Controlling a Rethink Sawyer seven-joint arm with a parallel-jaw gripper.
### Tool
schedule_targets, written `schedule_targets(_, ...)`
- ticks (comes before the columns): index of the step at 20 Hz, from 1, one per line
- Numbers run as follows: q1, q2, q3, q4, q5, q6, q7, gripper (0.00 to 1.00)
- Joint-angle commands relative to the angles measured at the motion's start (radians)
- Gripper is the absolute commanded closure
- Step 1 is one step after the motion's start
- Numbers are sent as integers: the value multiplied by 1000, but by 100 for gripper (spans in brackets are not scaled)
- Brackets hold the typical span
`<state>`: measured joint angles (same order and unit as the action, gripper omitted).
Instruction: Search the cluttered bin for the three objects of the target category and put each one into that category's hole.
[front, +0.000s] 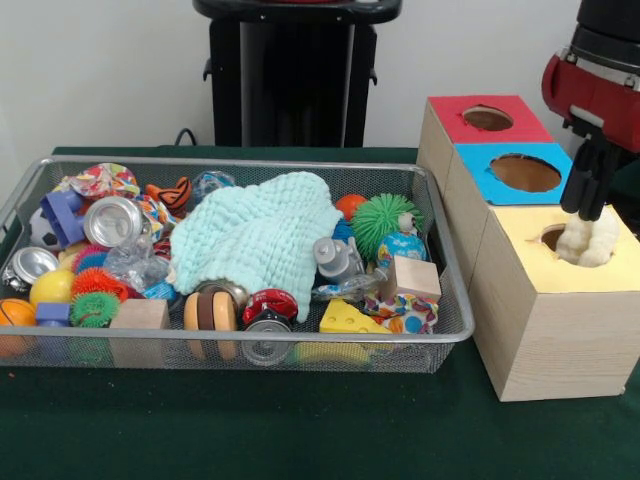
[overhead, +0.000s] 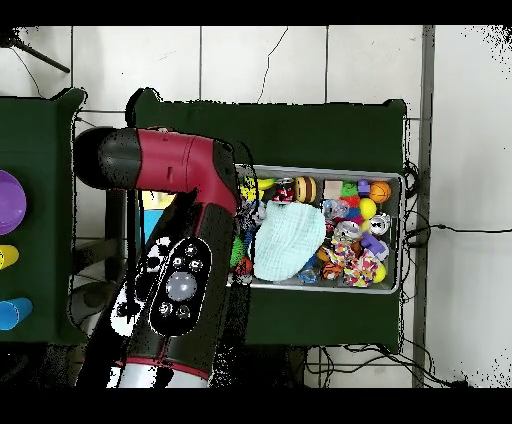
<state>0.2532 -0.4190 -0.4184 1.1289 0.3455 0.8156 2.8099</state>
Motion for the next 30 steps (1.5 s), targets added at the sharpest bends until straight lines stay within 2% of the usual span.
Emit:
schedule_targets(1, 15, 21, 113, 124, 4, -46, 92, 100)
schedule_targets(8, 24, 30, 116, 130, 11, -62, 102, 100)
schedule_targets(18, 30, 63, 136, 151, 11, -141, 95, 100)
schedule_targets(20, 30, 73, 147, 170, 7, -180, 89, 100)
schedule_targets(24, 9, 84, 214, 252, -6, -335, 50, 100)
schedule_targets(27, 6, 103, 243, 311, -25, -472, 75, 100)
schedule_targets(30, -13, 92, 280, 364, -36, -550, 70, 100)
